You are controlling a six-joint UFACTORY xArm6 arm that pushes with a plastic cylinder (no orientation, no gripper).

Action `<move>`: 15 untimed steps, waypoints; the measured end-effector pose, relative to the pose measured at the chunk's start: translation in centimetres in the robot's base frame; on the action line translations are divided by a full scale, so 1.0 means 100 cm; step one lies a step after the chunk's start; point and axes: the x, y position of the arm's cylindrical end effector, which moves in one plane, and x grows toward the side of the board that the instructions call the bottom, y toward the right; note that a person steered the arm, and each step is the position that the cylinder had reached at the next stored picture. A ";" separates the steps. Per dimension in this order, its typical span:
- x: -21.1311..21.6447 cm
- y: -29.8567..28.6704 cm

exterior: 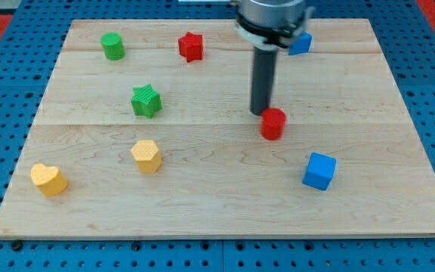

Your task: Slide blue triangle towards blue cube

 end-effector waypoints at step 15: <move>-0.055 0.038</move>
